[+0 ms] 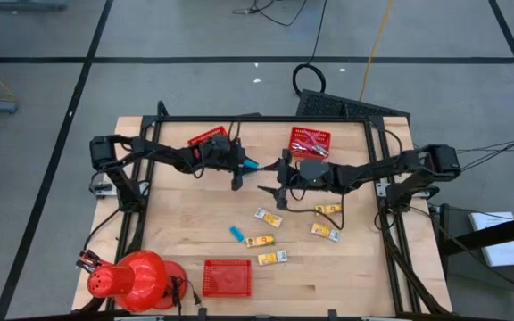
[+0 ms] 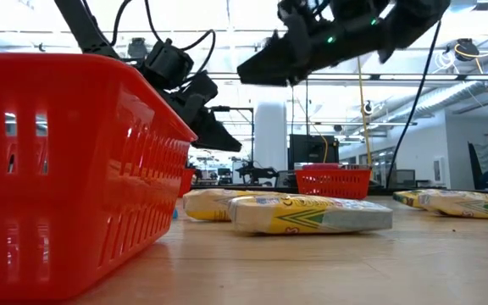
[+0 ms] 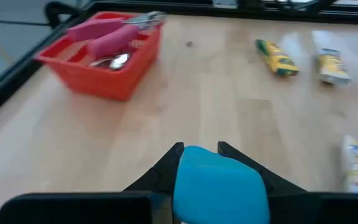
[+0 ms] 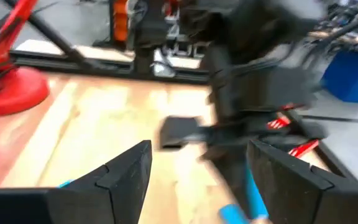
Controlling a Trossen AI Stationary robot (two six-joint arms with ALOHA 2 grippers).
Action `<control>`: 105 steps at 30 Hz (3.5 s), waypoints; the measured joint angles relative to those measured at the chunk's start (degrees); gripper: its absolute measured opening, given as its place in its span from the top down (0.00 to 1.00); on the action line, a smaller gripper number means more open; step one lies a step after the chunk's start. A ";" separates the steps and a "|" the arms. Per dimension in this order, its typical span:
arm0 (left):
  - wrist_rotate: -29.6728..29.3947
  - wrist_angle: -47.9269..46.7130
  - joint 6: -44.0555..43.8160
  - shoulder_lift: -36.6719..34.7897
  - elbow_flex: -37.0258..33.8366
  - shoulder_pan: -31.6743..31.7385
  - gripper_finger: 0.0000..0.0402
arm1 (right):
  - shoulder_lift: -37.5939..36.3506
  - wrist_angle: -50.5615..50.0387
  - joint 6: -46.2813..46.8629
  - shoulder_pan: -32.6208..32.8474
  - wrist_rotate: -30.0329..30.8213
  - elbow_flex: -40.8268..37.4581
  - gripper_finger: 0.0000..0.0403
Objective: Pick & Place School Supplies
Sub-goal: Put the blue eraser into the top left red bin
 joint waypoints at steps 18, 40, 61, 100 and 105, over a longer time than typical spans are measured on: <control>-15.91 -36.31 -1.41 -20.65 -0.02 13.11 0.80 | -1.58 -9.05 5.52 15.42 17.33 -8.86 0.37; -20.60 -44.43 -7.80 -17.04 -0.04 16.35 0.69 | -1.58 -4.37 5.76 16.81 17.15 -9.69 0.37; -7.17 -30.19 -4.58 -17.33 -0.04 9.43 0.49 | -1.56 -4.38 5.74 14.16 15.73 -9.69 0.37; -24.40 -46.75 -4.97 12.00 22.35 -3.47 0.49 | -1.56 -2.72 3.37 15.75 15.62 -9.69 0.37; -23.20 -46.19 -5.20 12.60 22.64 -3.58 0.49 | -1.54 -2.74 3.54 15.96 15.65 -9.69 0.37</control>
